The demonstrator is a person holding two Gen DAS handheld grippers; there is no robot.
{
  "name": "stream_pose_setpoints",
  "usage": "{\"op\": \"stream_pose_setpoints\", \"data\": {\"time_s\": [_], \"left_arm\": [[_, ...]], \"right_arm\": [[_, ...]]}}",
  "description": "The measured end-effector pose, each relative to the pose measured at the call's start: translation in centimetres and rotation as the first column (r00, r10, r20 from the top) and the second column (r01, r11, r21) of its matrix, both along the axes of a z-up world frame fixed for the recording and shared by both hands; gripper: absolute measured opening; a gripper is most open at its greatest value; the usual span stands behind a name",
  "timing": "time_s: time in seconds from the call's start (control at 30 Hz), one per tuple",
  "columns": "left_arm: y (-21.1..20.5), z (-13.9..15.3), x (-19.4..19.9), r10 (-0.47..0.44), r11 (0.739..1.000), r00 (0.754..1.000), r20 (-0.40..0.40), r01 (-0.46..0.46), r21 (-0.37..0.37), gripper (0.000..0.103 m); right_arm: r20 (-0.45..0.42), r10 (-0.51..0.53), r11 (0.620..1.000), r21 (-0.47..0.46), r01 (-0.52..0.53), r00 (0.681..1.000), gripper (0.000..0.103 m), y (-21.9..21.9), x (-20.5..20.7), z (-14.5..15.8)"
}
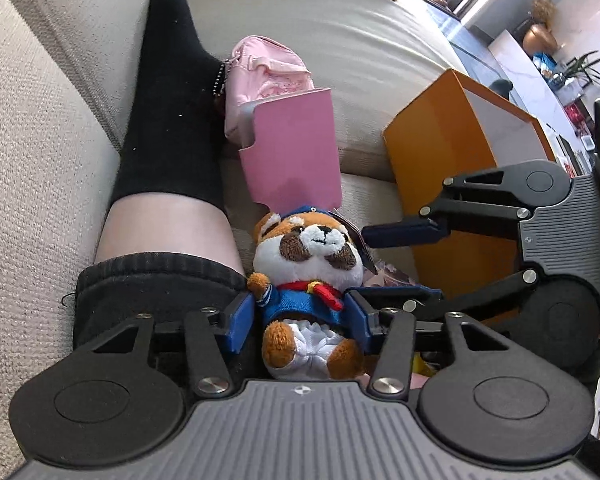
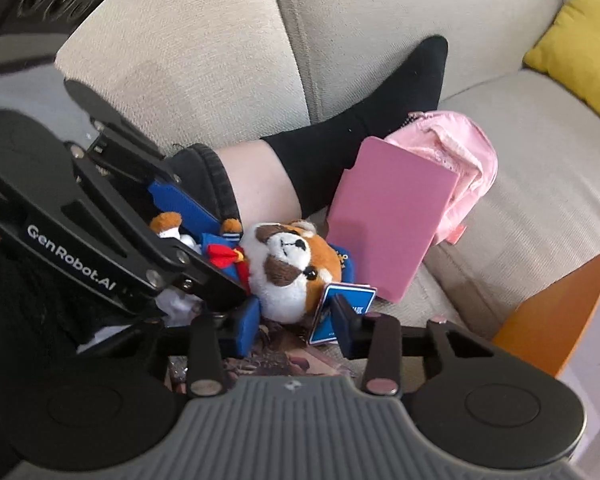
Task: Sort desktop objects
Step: 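Lift the plush with the left tool while the right tool reaches the pink backpack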
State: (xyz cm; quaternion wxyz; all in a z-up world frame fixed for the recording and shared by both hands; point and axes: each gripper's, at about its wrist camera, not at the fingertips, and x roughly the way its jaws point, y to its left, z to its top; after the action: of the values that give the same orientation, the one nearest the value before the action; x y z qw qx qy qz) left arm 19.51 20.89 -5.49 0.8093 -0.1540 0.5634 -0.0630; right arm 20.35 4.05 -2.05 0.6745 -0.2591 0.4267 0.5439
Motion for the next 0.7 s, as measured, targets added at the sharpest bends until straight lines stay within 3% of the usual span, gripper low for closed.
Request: {"op": "stream_pose_setpoints", "data": {"time_s": [0.17,0.23,0.27,0.33,0.43,0.6,0.67,0.7], "left_arm": [[-1.1,0.9,-0.9,0.026,0.997,0.998,0.050,-0.029,0.067,0.039],[-1.9,1.6,-1.7,0.026,0.994,0.996,0.088,-0.036,0.107,0.035],[-2.1,2.1,-2.1,0.029,0.992,0.993,0.110,-0.042,0.122,0.030],[-2.6,3.2,-2.8,0.026,0.984,0.986,0.164,-0.054,0.170,0.004],[-3.0,4.5,-3.1,0.016,0.962,0.974,0.227,-0.076,0.260,0.004],[-1.7,3.8,-2.4,0.072,0.976,0.981,0.180,-0.106,0.190,0.007],[-1.1,3.3,-1.8,0.079,0.980,0.987,0.142,-0.103,0.170,0.031],[-0.7,3.0,-1.4,0.082,0.985,0.990,0.115,-0.098,0.144,0.033]], "right_arm": [[-0.015,-0.010,1.000,-0.005,0.010,1.000,0.046,-0.2,0.3,0.2],[0.003,-0.006,1.000,-0.005,0.006,1.000,0.052,-0.6,0.3,0.6],[0.012,-0.009,1.000,-0.004,0.009,1.000,0.053,-0.8,0.4,0.7],[0.027,-0.036,0.999,0.005,0.036,0.999,0.057,-1.2,1.0,1.2],[0.043,-0.096,0.995,0.015,0.095,0.994,0.057,-1.1,2.3,1.5],[0.010,-0.115,0.993,-0.015,0.115,0.993,0.056,-0.4,2.9,1.0],[0.014,-0.092,0.995,-0.034,0.093,0.996,0.053,-0.2,2.5,0.7],[0.013,-0.083,0.996,-0.043,0.084,0.996,0.051,-0.1,2.4,0.5]]}}
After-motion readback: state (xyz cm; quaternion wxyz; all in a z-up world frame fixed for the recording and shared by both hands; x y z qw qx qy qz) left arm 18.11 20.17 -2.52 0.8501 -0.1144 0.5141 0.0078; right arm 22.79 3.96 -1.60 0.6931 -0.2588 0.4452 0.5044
